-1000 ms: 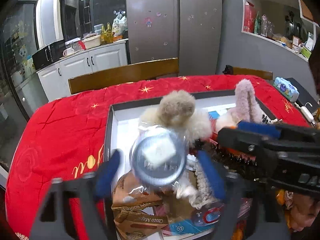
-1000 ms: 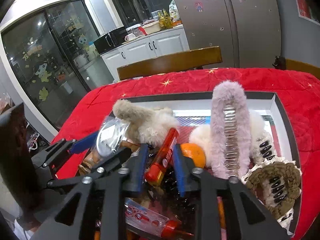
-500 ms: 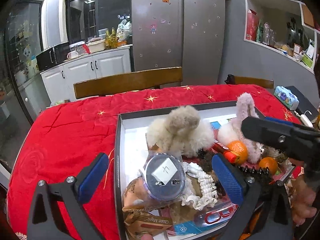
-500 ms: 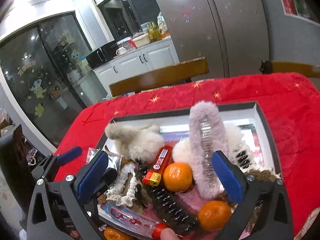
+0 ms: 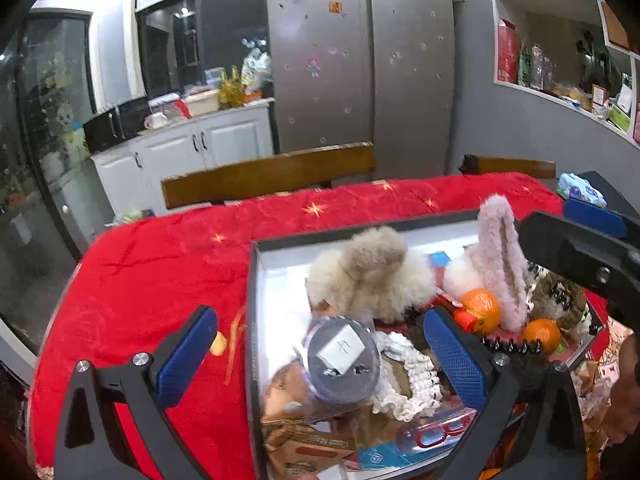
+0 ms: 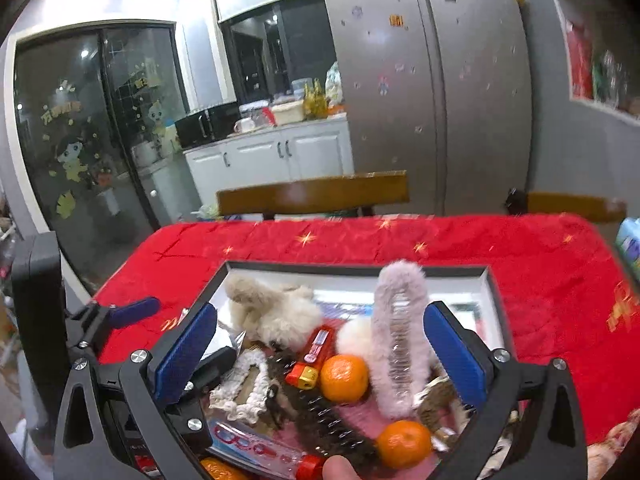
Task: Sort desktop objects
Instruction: 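Withdraw both open grippers from the tray back toward the pile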
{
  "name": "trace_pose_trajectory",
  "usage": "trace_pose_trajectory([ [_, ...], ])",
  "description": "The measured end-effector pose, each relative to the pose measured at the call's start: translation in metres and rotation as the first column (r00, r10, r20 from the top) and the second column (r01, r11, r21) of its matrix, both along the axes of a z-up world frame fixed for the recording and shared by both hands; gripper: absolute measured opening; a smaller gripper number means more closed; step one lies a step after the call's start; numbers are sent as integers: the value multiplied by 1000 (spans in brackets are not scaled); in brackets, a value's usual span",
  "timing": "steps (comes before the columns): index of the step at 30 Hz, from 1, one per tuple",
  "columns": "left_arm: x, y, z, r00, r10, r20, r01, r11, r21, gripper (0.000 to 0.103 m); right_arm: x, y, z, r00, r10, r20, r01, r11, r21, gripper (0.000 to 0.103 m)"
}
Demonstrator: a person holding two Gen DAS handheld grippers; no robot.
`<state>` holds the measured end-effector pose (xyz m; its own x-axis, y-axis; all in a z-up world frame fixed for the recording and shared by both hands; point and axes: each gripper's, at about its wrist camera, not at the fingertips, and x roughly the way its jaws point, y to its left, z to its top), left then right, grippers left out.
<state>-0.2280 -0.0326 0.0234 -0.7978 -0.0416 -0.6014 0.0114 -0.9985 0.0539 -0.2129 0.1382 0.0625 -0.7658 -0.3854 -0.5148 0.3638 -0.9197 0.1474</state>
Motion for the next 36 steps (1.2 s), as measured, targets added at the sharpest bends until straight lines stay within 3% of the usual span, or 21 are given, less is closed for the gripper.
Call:
trace_pose_trajectory([
  [7,36,2,34,998,19,-62,-18,1000,18,103,37,3,33,997,-9,-83,10,1000,6,103],
  [12,78,16,59,993,5,-122,-9,999,-31,103,74,6,54,989,1,-148,1,1000,7,103],
  [23,162,11,100,982,-2,-191,2,1000,0,103,134,48,82,980,-41,-195,36,999,-27,103],
  [28,200,13,93,978,-42,-203,49,998,31,103,160,68,76,980,-74,-183,66,997,-49,103],
  [32,228,20,68,980,-74,-187,79,997,21,103,181,79,58,984,-93,-154,84,995,-59,103],
  [36,229,20,46,984,-65,-164,71,997,29,103,191,81,40,990,-66,-127,59,997,-55,103],
])
